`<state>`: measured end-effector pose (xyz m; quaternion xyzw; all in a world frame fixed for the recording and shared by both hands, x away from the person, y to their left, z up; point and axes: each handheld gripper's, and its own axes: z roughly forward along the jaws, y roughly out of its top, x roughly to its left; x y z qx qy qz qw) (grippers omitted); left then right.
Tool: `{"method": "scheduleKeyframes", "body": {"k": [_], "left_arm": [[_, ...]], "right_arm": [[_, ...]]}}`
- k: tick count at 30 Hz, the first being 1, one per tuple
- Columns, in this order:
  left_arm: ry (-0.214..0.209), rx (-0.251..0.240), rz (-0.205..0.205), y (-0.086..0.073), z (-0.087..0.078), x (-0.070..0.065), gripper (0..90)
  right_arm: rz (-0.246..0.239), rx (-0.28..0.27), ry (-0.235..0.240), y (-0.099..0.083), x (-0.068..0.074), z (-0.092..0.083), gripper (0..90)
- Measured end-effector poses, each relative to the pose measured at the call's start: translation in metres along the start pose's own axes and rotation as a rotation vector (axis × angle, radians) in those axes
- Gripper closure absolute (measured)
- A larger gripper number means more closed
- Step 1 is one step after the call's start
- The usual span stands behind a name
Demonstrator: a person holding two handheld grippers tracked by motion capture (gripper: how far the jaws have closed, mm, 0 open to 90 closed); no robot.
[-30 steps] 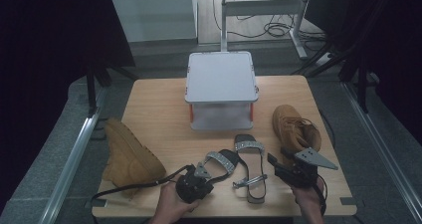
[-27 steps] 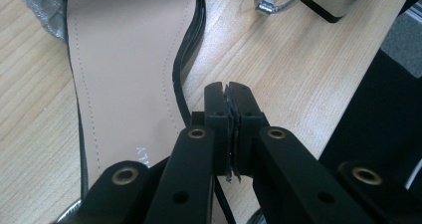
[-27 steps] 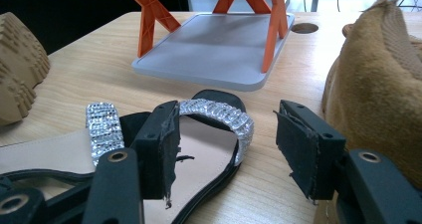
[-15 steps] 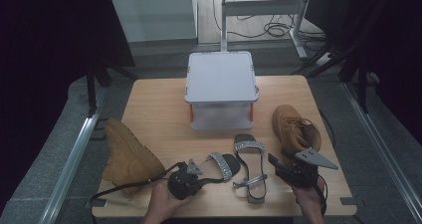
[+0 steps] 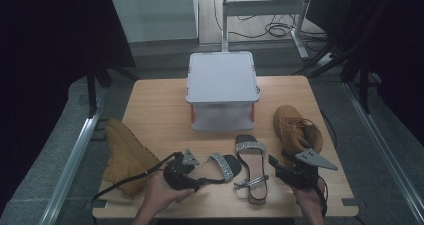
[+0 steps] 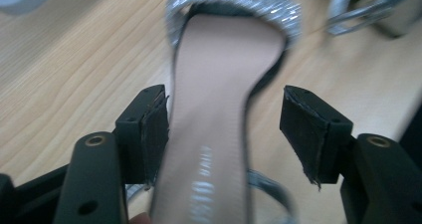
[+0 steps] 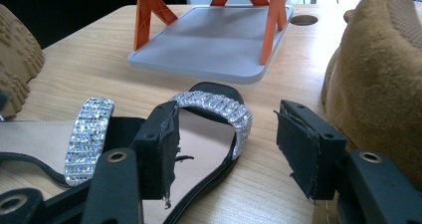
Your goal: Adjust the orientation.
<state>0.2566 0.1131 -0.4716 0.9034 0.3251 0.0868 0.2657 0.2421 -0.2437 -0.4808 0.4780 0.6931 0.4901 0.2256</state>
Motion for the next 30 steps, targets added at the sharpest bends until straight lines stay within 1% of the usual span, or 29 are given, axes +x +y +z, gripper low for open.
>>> {"method": "scheduleKeyframes", "body": {"k": [1,2,3,6,10,11,14,18,20,23,24,25,26,27,28,29,30], "left_arm": [[-0.005,0.010,0.000,0.001,0.005,0.002,35.1],[-0.011,0.034,-0.007,0.003,0.015,0.005,34.4],[-0.011,0.034,-0.007,0.003,0.015,0.005,34.3],[-0.008,0.075,-0.012,0.003,0.026,0.008,34.2],[-0.025,0.126,-0.006,0.001,0.034,0.008,34.2],[-0.040,0.147,-0.010,0.001,0.038,0.009,36.3],[-0.037,0.152,-0.015,0.001,0.038,0.009,37.7],[-0.036,0.154,-0.010,0.001,0.037,0.008,40.1],[-0.036,0.160,-0.018,0.000,0.036,0.006,41.1],[-0.021,0.171,-0.020,0.000,0.033,0.005,42.2],[-0.009,0.174,-0.017,-0.001,0.032,0.004,42.3],[-0.009,0.174,-0.017,-0.001,0.032,0.004,42.3],[-0.001,0.168,-0.025,-0.001,0.028,0.004,42.3],[-0.001,0.168,-0.025,-0.001,0.028,0.004,42.3],[-0.003,0.163,-0.029,-0.001,0.025,0.003,42.3],[-0.011,0.154,-0.037,-0.002,0.018,0.002,42.3],[-0.011,0.154,-0.037,-0.002,0.018,0.002,42.3]], "right_arm": [[0.001,0.001,0.001,0.000,0.000,0.000,42.2],[0.001,0.000,0.000,0.000,0.000,0.000,42.2],[0.003,-0.001,-0.002,0.000,-0.001,-0.001,42.2],[0.007,-0.001,-0.004,0.000,-0.002,-0.001,42.2],[0.011,-0.001,-0.007,-0.001,-0.002,0.000,42.2],[0.007,0.003,-0.007,-0.001,-0.002,0.000,42.0],[0.004,0.005,-0.008,-0.001,-0.001,0.001,41.9],[0.002,0.005,-0.010,-0.001,-0.001,0.001,41.9],[0.001,0.005,-0.011,-0.001,-0.002,0.001,41.8],[0.004,0.002,-0.012,-0.001,-0.003,0.000,41.8],[0.007,0.002,-0.011,-0.001,-0.003,0.000,41.8],[0.007,0.002,-0.011,-0.001,-0.003,0.000,41.8],[0.007,0.002,-0.010,-0.001,-0.003,0.000,41.8],[0.007,0.002,-0.010,-0.001,-0.003,0.000,41.8],[0.008,0.001,-0.011,-0.001,-0.003,0.000,41.8],[0.010,0.001,-0.011,-0.001,-0.004,-0.001,41.8],[0.010,0.001,-0.011,-0.001,-0.004,-0.001,41.8]]}}
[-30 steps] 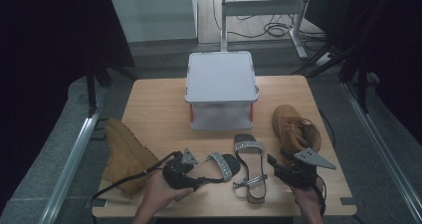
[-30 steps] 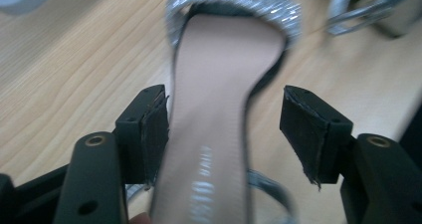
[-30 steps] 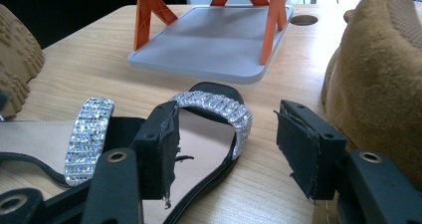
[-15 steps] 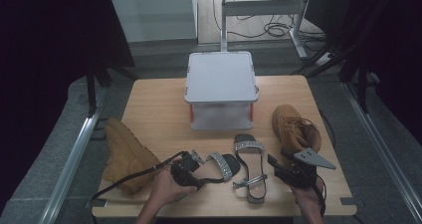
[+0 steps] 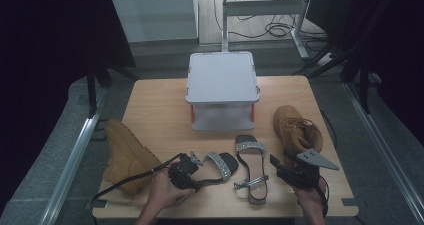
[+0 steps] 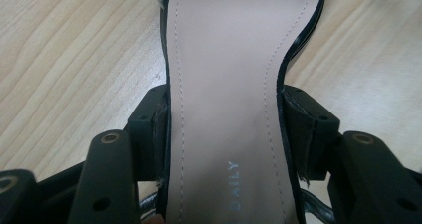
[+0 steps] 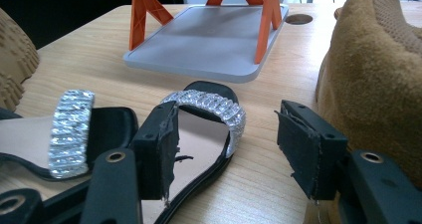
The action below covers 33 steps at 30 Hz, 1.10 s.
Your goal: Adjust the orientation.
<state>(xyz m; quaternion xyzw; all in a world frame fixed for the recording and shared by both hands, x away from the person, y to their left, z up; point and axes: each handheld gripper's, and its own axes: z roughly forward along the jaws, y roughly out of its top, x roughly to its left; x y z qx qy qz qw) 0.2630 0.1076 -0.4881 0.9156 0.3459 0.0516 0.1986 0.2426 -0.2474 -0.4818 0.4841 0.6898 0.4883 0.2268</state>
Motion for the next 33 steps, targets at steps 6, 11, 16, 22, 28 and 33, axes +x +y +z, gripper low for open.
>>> {"method": "scheduleKeyframes", "body": {"k": [6,11,16,22,28,33], "left_arm": [[-0.009,-0.010,-0.036,-0.012,-0.017,-0.005,42.3],[0.051,0.024,-0.104,-0.028,-0.013,0.006,42.3],[0.089,0.031,-0.134,-0.031,-0.006,0.013,42.3],[0.071,0.017,-0.152,-0.033,-0.002,0.018,41.4],[0.082,-0.049,-0.134,-0.032,-0.012,0.014,25.5],[0.047,-0.162,-0.125,-0.034,-0.026,0.013,25.0]], "right_arm": [[0.003,-0.002,0.003,0.000,0.000,0.000,41.9],[0.004,-0.003,0.005,0.000,-0.001,0.000,41.9],[0.001,0.001,0.004,0.000,-0.001,0.001,41.8],[0.001,0.007,0.001,-0.001,-0.001,0.003,41.8],[-0.009,0.013,0.016,-0.002,0.004,0.005,41.8],[-0.010,0.011,0.042,0.000,0.012,0.002,44.5]]}}
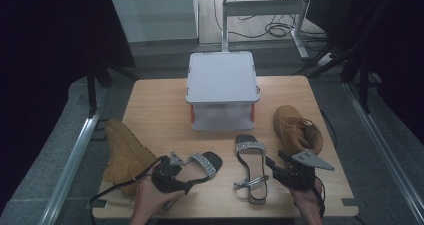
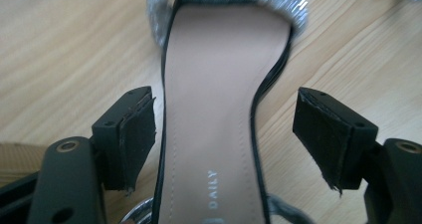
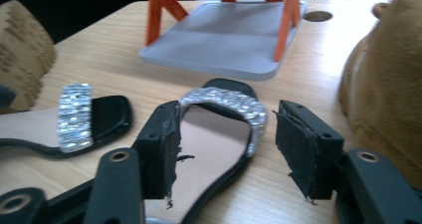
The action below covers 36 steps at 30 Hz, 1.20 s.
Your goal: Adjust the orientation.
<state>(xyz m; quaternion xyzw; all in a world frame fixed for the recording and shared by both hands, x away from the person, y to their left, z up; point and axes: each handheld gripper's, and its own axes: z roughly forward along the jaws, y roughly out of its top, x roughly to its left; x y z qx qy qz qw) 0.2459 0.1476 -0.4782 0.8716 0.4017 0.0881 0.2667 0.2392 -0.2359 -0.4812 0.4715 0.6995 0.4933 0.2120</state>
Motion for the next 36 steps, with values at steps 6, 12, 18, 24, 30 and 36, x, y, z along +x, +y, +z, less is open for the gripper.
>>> {"method": "scheduleKeyframes", "body": {"k": [6,12,18,24,30,36], "left_arm": [[-0.045,-0.140,-0.006,-0.002,-0.019,0.002,26.6],[-0.057,-0.213,0.000,-0.005,-0.037,0.006,28.3],[-0.065,-0.263,-0.020,-0.012,-0.055,0.013,29.0],[-0.056,-0.260,-0.029,-0.014,-0.052,0.017,29.8],[-0.059,-0.241,-0.037,-0.013,-0.043,0.018,29.4],[-0.068,-0.236,-0.038,-0.013,-0.039,0.016,29.3]], "right_arm": [[-0.028,0.009,0.032,0.001,0.013,-0.007,66.6],[-0.043,0.004,0.062,-0.002,0.028,-0.014,85.3],[-0.073,0.004,0.099,-0.004,0.042,-0.024,85.8],[-0.135,0.049,0.147,-0.011,0.063,-0.020,89.0],[-0.155,0.098,0.175,-0.025,0.073,-0.014,89.1],[-0.189,0.153,0.200,-0.040,0.086,-0.010,89.3]]}}
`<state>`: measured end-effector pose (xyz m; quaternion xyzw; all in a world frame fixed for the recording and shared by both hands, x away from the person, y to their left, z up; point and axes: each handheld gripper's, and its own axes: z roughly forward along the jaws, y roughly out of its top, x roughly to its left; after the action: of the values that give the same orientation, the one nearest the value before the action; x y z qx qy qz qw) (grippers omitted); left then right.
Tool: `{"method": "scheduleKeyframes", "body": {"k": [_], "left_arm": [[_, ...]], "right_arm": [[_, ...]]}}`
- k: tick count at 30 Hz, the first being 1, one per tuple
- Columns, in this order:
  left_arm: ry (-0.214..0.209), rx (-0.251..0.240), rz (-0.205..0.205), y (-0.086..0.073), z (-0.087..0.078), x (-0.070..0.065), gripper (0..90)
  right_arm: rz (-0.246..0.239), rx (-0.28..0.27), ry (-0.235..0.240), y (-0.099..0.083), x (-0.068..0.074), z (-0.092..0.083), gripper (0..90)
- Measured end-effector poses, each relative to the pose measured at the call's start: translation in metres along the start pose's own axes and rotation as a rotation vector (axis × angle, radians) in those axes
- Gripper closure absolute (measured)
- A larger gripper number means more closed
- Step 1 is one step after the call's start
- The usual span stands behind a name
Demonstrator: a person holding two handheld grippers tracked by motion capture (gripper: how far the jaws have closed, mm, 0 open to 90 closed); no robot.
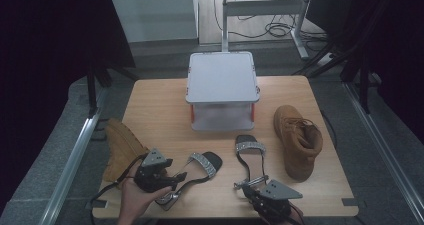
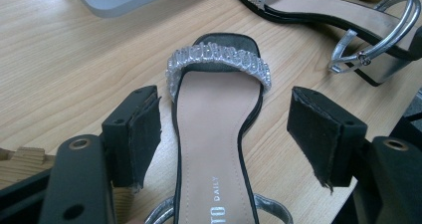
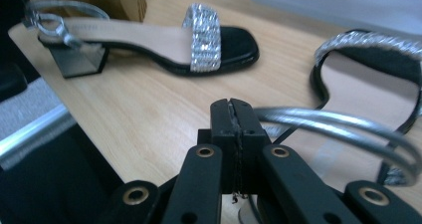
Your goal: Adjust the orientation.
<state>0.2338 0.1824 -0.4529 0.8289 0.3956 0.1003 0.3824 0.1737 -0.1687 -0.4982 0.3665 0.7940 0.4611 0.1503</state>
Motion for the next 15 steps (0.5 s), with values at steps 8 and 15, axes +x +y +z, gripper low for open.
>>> {"method": "scheduleKeyframes", "body": {"k": [8,15], "left_arm": [[0.003,-0.001,0.001,0.000,-0.001,0.001,29.4],[0.001,0.005,0.007,0.000,0.002,0.001,29.7]], "right_arm": [[0.005,0.048,0.001,-0.010,-0.001,0.011,89.4],[0.027,0.042,0.008,-0.014,-0.005,0.011,89.5]]}}
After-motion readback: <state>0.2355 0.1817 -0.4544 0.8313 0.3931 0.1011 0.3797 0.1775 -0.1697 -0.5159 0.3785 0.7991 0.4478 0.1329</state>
